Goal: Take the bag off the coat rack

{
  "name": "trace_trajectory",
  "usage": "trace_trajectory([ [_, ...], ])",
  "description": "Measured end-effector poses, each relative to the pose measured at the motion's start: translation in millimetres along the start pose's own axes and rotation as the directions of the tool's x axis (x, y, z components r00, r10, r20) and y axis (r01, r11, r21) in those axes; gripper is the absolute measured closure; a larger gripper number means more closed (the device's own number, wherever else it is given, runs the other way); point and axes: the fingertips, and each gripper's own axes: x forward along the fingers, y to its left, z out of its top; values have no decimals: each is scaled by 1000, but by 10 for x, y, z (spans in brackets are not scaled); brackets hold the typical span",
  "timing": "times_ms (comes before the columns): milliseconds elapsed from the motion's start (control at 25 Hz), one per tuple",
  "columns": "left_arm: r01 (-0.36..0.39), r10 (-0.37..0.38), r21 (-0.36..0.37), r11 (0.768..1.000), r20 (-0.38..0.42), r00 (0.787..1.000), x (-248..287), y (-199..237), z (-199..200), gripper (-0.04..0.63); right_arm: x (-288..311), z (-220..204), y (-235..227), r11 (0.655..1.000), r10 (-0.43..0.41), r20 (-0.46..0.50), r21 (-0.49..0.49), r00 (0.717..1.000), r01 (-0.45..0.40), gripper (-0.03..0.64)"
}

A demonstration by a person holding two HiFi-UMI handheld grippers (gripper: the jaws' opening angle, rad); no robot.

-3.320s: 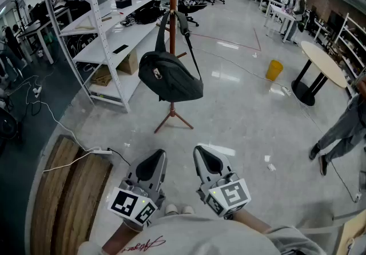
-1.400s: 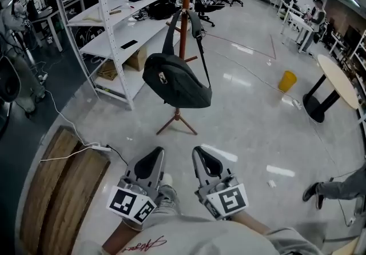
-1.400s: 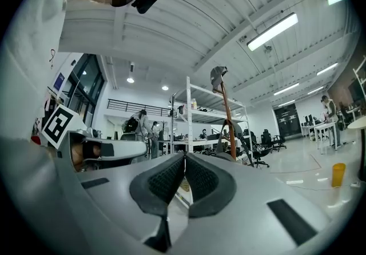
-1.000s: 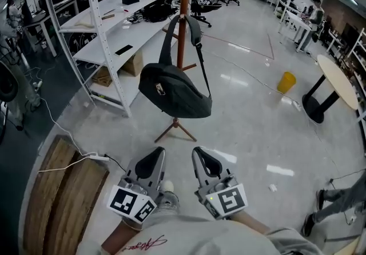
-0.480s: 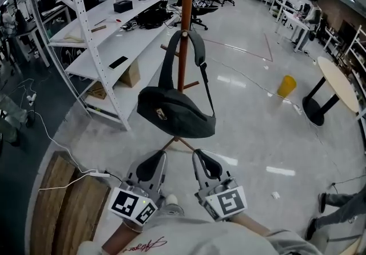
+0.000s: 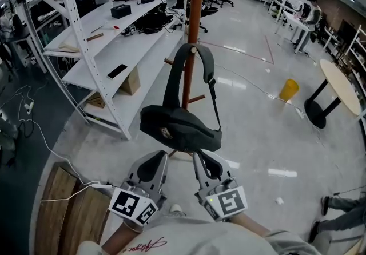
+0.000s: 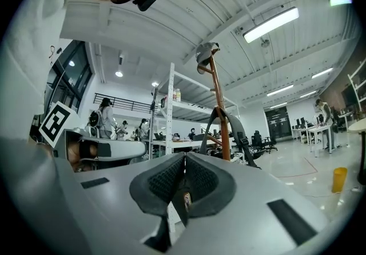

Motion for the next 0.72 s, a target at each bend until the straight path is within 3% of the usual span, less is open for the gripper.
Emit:
trace_trajectory([
  [400,45,-45,-11,999,-16,999,285,142,-23,568,182,-1,-160,999,-37,6,18,999,36,595],
  [600,29,-29,-15,999,-10,1000,329,169,-18,568,232,-27,-237,999,-36,-12,33,999,36,595],
  [720,5,-5,-16,1000,-13,1000,311,191,-13,568,286,-47,-272,1000,-16,-44,-6,999,16,595],
])
